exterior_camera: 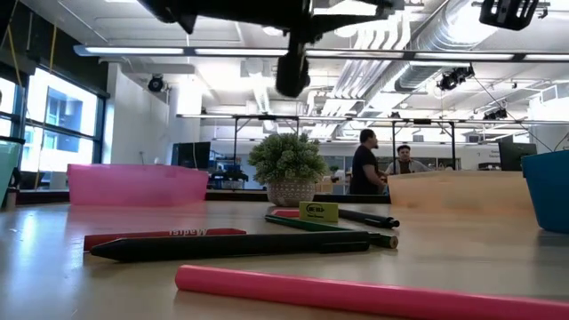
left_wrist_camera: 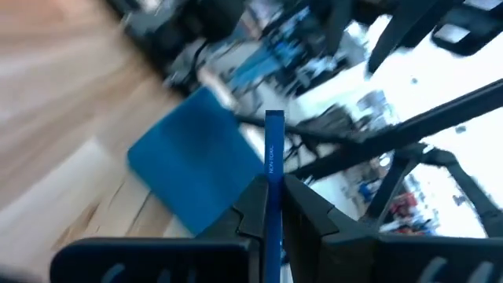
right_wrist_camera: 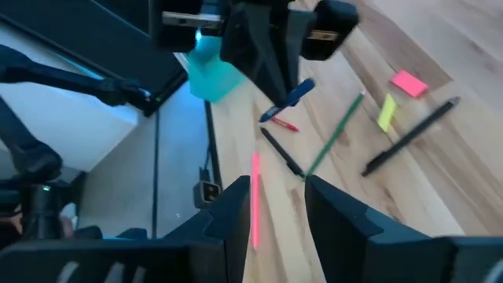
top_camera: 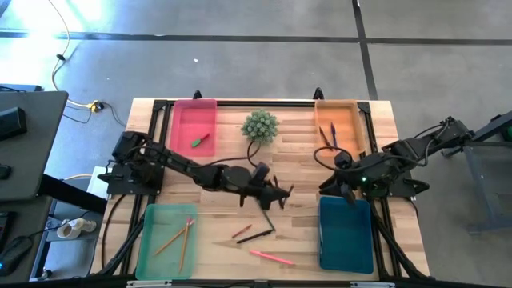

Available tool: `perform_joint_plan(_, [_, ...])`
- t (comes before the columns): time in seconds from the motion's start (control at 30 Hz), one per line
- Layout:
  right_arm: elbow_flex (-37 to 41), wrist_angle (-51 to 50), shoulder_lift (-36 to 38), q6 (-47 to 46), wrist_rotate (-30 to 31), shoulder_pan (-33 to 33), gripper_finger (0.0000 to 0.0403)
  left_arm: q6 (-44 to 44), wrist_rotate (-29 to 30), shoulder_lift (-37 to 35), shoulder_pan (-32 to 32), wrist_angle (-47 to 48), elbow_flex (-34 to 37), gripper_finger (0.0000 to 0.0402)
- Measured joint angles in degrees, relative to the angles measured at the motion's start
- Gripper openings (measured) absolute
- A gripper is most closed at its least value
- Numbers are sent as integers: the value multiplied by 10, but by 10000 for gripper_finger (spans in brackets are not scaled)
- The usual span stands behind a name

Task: Sort crayons/erasers/pens/pencils in bins
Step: Put the blue crayon into the blue bin

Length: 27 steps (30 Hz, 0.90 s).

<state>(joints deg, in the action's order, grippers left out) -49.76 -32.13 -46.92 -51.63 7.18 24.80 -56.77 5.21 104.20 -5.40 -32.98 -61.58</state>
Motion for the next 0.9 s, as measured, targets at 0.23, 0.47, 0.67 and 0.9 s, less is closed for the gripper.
perform_joint_plan(0.23, [0, 48, -3, 4, 54, 0, 114, 19, 17, -1, 12, -81, 0, 14])
perform_joint_plan(0.47, [0, 82, -30, 0, 88, 0, 117, 35, 58, -1, 13, -133, 0, 14])
perform_joint_plan(0.67, [0, 132, -71, 10, 99, -1, 150, 43, 71, -1, 13, -142, 0, 14])
perform_joint_plan(0.9, [0, 141, -110, -9, 143, -1, 183, 49, 72, -1, 13, -142, 0, 14])
